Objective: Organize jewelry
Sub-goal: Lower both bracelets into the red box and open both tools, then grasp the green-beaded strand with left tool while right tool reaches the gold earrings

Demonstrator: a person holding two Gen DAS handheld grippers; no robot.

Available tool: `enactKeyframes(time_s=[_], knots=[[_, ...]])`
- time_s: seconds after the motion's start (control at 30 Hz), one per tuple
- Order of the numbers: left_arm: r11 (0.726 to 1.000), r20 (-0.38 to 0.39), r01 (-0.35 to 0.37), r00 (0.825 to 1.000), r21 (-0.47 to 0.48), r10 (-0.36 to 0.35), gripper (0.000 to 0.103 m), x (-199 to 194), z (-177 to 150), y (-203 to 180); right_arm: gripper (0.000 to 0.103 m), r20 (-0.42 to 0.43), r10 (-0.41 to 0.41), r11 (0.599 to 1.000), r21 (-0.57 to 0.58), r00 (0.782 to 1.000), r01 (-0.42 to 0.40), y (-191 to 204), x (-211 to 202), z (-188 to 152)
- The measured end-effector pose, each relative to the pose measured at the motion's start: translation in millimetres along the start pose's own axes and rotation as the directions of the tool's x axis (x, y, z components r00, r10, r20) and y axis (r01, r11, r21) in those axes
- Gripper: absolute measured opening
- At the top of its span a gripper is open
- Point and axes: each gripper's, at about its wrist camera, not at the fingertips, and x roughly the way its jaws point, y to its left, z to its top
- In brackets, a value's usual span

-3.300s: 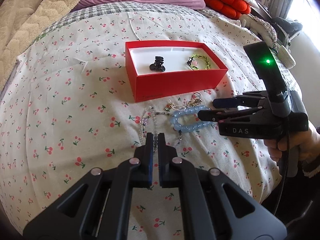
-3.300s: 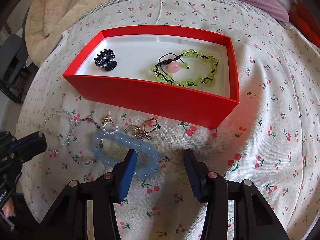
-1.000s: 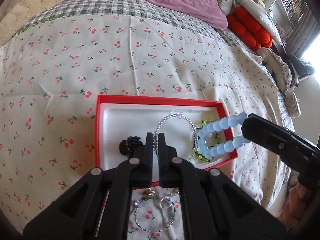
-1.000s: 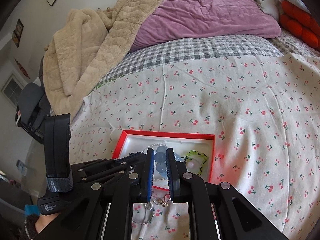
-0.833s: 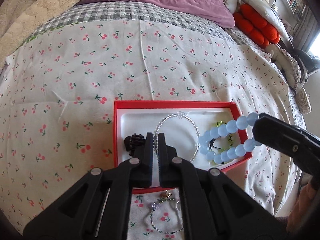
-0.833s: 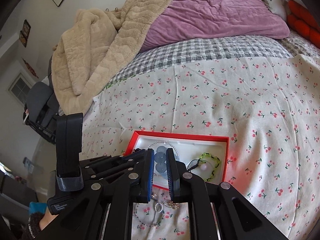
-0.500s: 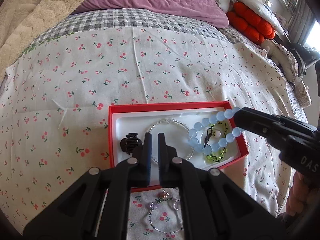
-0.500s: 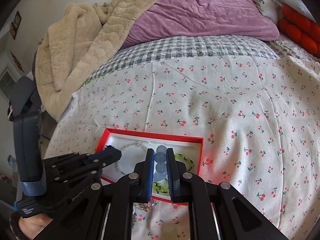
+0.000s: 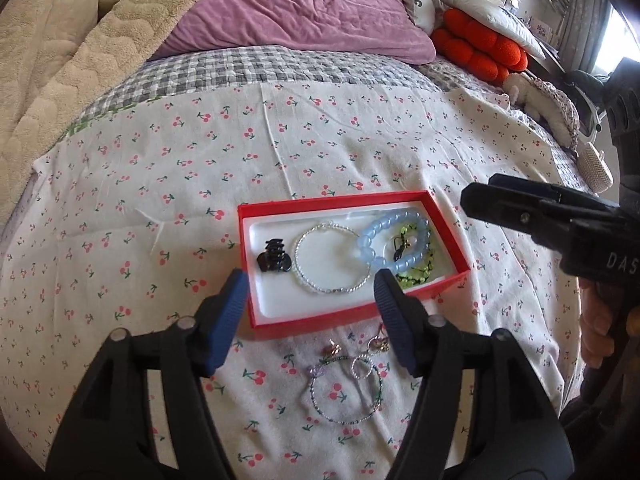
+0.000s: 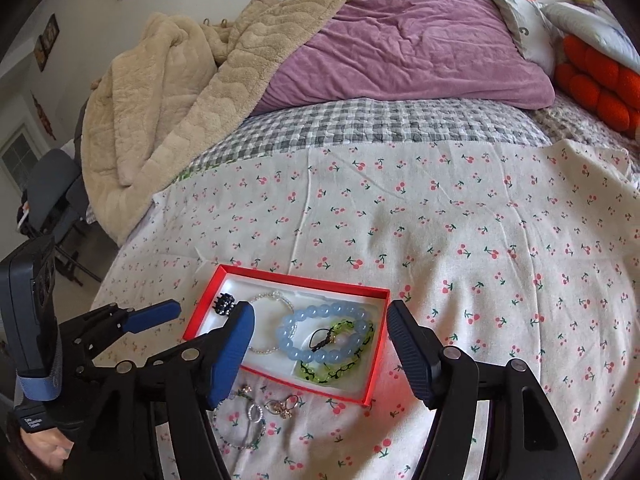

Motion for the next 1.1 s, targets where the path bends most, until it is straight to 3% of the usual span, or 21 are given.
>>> enactKeyframes(time_s=[0.1, 0.37, 0.77, 0.93, 1.1], knots=[[0.999, -0.025, -0.034, 0.999, -0.005, 0.034, 0.077, -1.8, -14.2, 5.5, 0.070, -0.002, -0.006, 1.000, -0.031, 1.000, 0.006, 7.9, -8.0, -7.7], [0.995, -0.116, -0.093, 0.989, -0.024, 0.090, 0.079, 2.7, -55.4, 20.4, 0.075, -0.071, -0.048, 0.997, -0.060, 0.996, 0.043, 17.5, -12.8, -40.7], [0.999, -0.181, -0.044, 0.982, 0.007, 0.045, 0.078, 17.5, -79.5, 9.3, 0.075, -0.203, -0.102, 0.995, -0.032, 0.974, 0.097, 2.4, 1.8, -83.0], [1.000, -0.197, -0.018, 0.980, 0.018, 0.021, 0.071, 25.2, -78.2, 3.5, 0.075, -0.227, -0.113, 0.993, -0.037, 0.967, 0.108, -2.0, 7.9, -89.6], [0.999, -0.206, -0.015, 0.978, 0.049, 0.024, 0.056, 34.2, -77.0, -5.6, 0.075, -0.246, -0.120, 0.992, -0.056, 0.962, 0.110, -2.5, 15.5, -94.2]])
